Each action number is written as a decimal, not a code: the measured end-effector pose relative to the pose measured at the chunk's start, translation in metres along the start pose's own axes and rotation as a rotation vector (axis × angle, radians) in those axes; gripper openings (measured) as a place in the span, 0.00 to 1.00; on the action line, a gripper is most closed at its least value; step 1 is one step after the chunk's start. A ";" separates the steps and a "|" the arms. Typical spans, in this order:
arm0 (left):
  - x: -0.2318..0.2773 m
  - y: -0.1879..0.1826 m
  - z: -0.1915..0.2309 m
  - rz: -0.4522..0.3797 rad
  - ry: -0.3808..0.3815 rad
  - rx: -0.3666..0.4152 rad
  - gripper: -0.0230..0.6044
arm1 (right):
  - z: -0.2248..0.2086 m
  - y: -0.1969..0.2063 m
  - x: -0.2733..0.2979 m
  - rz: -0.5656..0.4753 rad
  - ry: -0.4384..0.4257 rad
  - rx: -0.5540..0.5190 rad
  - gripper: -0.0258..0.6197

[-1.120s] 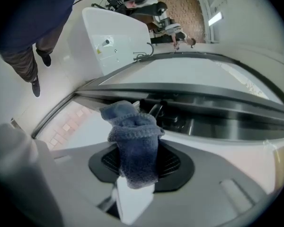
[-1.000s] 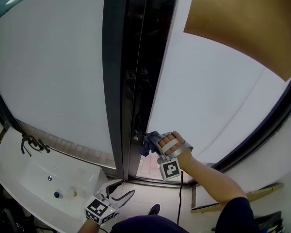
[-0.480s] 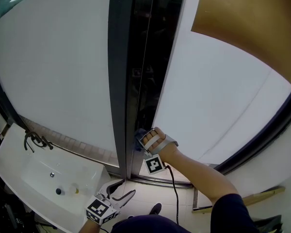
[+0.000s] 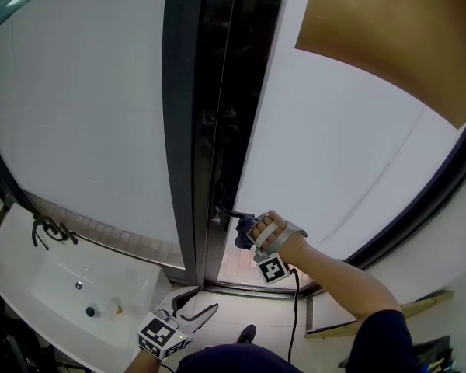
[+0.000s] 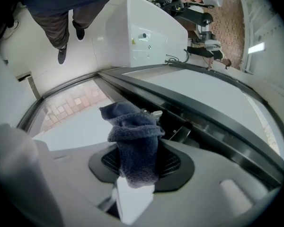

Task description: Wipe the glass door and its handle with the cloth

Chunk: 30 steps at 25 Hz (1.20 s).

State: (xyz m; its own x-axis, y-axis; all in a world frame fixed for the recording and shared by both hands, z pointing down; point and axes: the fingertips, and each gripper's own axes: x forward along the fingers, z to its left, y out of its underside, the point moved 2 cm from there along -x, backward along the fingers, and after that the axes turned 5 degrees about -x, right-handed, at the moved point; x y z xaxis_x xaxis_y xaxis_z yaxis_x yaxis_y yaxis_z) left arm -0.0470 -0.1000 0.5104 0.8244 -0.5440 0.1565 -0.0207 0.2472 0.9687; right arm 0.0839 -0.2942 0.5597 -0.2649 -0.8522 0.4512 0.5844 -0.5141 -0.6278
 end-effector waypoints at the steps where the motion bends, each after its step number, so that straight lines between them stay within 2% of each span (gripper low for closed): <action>1: 0.001 0.001 0.000 0.004 0.005 0.001 0.39 | 0.007 0.004 -0.003 0.009 -0.013 0.011 0.27; 5: 0.004 0.001 -0.003 0.013 0.021 0.009 0.39 | 0.025 0.039 -0.006 0.100 -0.034 0.105 0.27; 7: 0.007 0.000 -0.005 0.013 0.032 0.012 0.39 | 0.033 0.049 -0.010 0.084 -0.058 0.260 0.27; 9: 0.008 0.000 -0.007 0.013 0.040 0.012 0.39 | 0.044 0.050 -0.012 0.034 -0.123 0.493 0.27; 14: 0.007 -0.001 -0.007 0.017 0.034 0.005 0.39 | 0.044 0.015 -0.003 -0.162 -0.251 1.295 0.27; 17: 0.004 0.004 -0.002 0.031 0.017 0.005 0.39 | 0.022 0.000 0.015 -0.270 -0.246 1.672 0.27; 20: 0.003 0.004 0.001 0.031 -0.001 -0.001 0.39 | 0.000 -0.004 0.037 -0.378 -0.217 1.964 0.27; 22: 0.002 0.005 0.003 0.035 -0.013 -0.005 0.39 | -0.014 -0.003 0.049 -0.425 -0.193 2.078 0.27; 27: -0.004 0.013 0.008 0.052 -0.045 -0.023 0.39 | -0.043 -0.001 0.070 -0.536 -0.144 2.272 0.27; 30: -0.005 0.014 0.012 0.051 -0.061 -0.031 0.39 | -0.057 0.004 0.077 -0.570 -0.079 2.304 0.30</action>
State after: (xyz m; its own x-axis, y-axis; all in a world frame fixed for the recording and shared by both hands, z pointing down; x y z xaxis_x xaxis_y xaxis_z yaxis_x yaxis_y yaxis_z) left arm -0.0582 -0.1032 0.5253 0.7867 -0.5776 0.2180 -0.0435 0.3005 0.9528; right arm 0.0217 -0.3674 0.5560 -0.6576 -0.6886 0.3055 0.0776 0.3415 0.9367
